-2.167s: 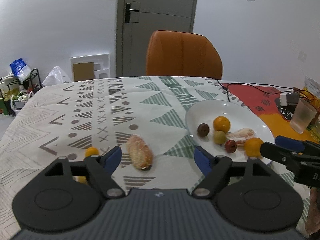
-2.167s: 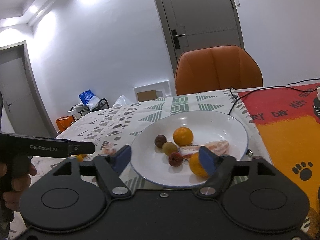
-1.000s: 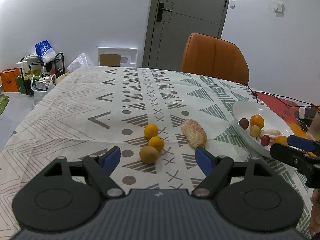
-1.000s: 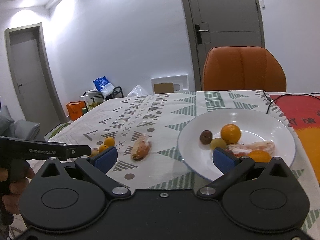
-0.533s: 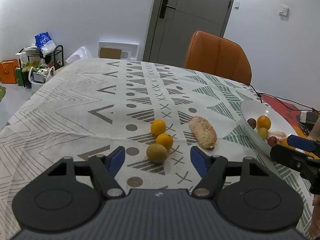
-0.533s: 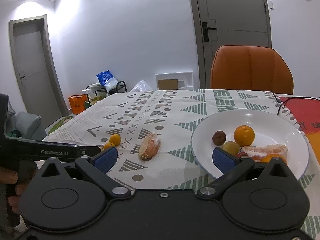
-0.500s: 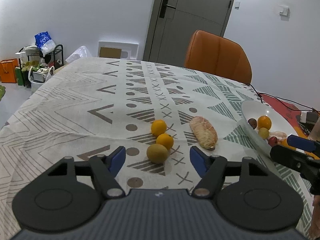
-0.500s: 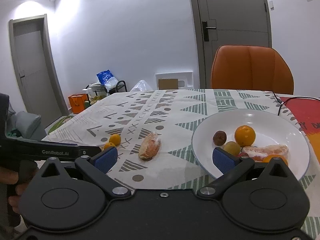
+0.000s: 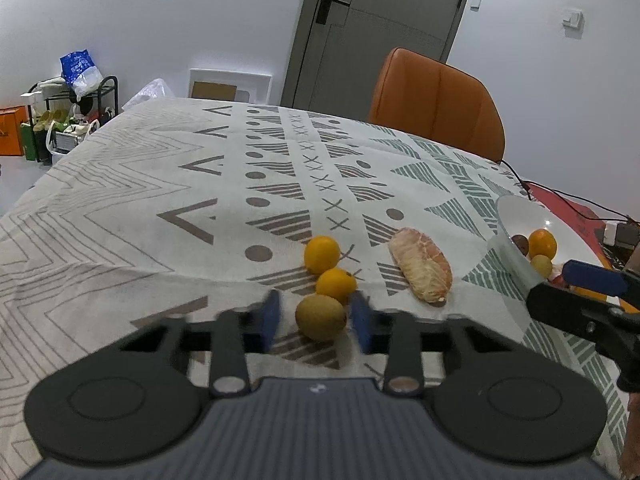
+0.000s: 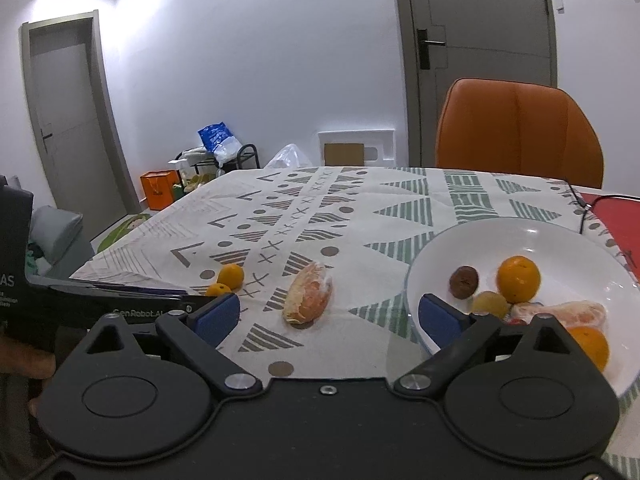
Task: Organize fruits
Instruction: 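Grasp a yellow plum with the left tool while the right tool grasps the plastic-wrapped pomelo segment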
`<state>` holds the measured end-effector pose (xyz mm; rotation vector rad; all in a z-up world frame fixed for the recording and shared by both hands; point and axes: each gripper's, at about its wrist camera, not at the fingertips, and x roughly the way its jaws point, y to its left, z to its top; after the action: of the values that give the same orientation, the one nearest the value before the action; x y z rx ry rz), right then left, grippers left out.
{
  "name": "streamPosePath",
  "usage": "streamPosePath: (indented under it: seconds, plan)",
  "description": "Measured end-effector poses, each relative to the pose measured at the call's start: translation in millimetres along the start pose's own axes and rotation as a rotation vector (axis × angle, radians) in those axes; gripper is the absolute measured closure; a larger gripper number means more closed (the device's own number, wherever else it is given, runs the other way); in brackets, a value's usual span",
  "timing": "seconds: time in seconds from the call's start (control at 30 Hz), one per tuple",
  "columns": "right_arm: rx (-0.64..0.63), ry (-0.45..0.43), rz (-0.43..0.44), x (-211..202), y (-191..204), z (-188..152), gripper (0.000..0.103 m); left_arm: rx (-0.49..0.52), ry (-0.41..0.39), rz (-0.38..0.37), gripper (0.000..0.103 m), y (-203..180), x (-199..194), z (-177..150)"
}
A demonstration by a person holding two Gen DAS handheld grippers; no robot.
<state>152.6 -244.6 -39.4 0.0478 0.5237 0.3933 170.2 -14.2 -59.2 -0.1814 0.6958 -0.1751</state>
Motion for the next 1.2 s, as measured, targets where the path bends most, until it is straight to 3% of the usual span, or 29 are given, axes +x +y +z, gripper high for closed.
streamPosePath:
  seconds: [0.53, 0.67, 1.07, 1.2]
  plan:
    - [-0.041, 0.053, 0.063, 40.3, 26.3, 5.0, 0.015, -0.016, -0.022, 0.057, 0.078, 35.3, -15.0, 9.4]
    - [-0.035, 0.078, 0.042, 50.3, 27.5, 7.3, 0.031, -0.025, -0.028, 0.067, 0.078, 43.3, -19.5, 10.5]
    - [-0.07, 0.123, -0.022, 77.2, 34.4, 8.4, 0.042, -0.053, -0.043, 0.089, 0.078, 60.6, -31.6, 11.8]
    - [-0.062, 0.14, -0.056, 85.9, 34.2, 8.4, 0.058, -0.065, -0.05, 0.094, 0.078, 66.4, -35.9, 12.0]
